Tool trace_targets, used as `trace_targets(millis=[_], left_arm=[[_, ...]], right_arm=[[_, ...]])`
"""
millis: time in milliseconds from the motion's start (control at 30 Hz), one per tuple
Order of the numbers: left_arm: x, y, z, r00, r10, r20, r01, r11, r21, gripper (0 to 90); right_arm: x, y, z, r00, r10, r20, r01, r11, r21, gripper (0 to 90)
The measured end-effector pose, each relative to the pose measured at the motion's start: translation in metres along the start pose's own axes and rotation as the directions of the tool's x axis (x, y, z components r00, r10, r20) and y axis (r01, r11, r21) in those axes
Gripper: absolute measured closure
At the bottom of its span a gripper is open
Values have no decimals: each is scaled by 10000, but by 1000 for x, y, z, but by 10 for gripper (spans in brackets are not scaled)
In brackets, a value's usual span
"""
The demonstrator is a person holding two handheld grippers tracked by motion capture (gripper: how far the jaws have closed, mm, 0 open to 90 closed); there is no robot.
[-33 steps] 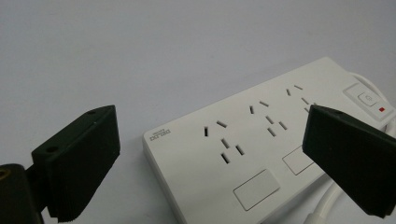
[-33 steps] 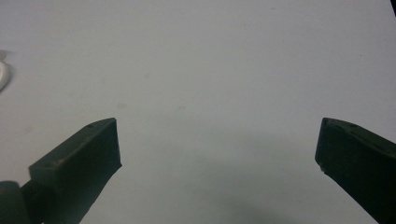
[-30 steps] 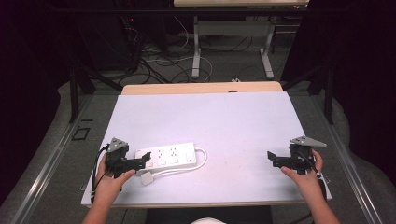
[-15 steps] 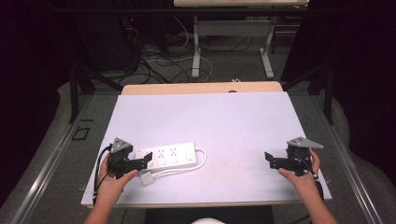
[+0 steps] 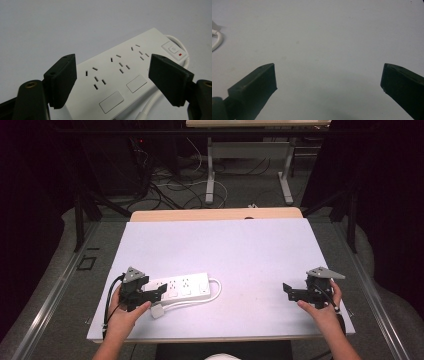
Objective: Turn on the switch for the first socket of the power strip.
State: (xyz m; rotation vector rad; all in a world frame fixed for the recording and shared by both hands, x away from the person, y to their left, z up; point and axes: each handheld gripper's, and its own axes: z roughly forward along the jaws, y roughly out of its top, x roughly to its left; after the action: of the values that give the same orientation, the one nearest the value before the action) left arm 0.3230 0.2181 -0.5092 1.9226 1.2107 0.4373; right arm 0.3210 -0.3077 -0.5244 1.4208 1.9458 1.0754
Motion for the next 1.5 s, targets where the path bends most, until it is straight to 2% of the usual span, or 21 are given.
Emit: trace_targets(millis=[100,167,233,300,333,467,500,533,567,600,800,833,1000,1100,1133,1167,1200,1233,1267,1300,1500], left_arm=[[-1,2,1,9998,189,-97,-187,9996,198,244],[-2,4,2,9998,205,-41,-203,9994,262,260],[-4,5,4,10000,69,-39,-69,9999,155,262],[-5,7,5,10000,-26,-52,27,10000,51,263],[-5,9,4,10000,62,-23,-62,9998,176,262],[-6,13,4,10000,-20,-19,20,10000,23,263],[-6,14,3,9999,-77,101,75,9998,177,263],[-7,15,5,9999,-99,-38,99,9999,-93,264],[-7,16,3,9999,-65,80,65,9999,79,265],[-8,17,5,9998,-178,23,178,9998,-67,267],[-13,21,8,9985,-504,207,503,9987,61,269],[-12,23,8,9994,-288,200,285,9995,118,269],[-18,27,10,9985,-475,270,474,9989,25,278],[-19,29,11,9989,-291,380,288,9995,86,286],[-21,30,12,9979,-492,414,492,9988,12,291],[-20,31,11,9986,-278,442,274,9996,97,295],[-22,31,12,9976,-520,448,518,9986,36,300],[-22,32,12,9981,-338,523,333,9994,111,306],[-23,32,13,9974,-475,540,473,9989,65,311],[-23,33,13,9982,-289,530,280,9995,175,317],[-28,36,15,9959,-478,765,460,9986,252,348]], right_arm=[[1,-1,2,10000,46,85,-45,9998,-212,0],[1,0,0,10000,27,26,-27,10000,-44,0],[1,-1,2,9999,58,85,-56,9997,-225,0],[0,0,0,10000,17,-28,-17,10000,-14,0],[0,0,1,10000,-30,41,30,10000,-81,0],[0,0,1,10000,18,-20,-18,10000,21,0],[1,0,1,10000,36,-20,-36,10000,11,0],[1,0,2,10000,36,-57,-36,10000,-5,0],[1,0,2,10000,-9,-27,9,10000,8,0],[1,0,2,10000,-27,-37,27,10000,28,1],[0,0,1,10000,-8,53,8,10000,-32,5],[0,0,1,10000,22,90,-21,10000,-67,6],[0,0,1,10000,92,16,-92,10000,-38,6],[0,0,1,10000,59,41,-59,10000,1,6],[0,0,2,10000,53,64,-52,10000,-36,6],[-1,0,2,10000,-27,81,27,10000,-55,6],[0,-1,3,10000,-16,82,17,10000,-86,7],[0,-1,3,10000,3,62,-3,10000,-58,6],[0,-1,3,10000,-3,17,3,10000,16,6],[0,-1,3,10000,-12,42,12,10000,-25,6],[0,-1,3,10000,-30,-26,30,10000,35,6]])
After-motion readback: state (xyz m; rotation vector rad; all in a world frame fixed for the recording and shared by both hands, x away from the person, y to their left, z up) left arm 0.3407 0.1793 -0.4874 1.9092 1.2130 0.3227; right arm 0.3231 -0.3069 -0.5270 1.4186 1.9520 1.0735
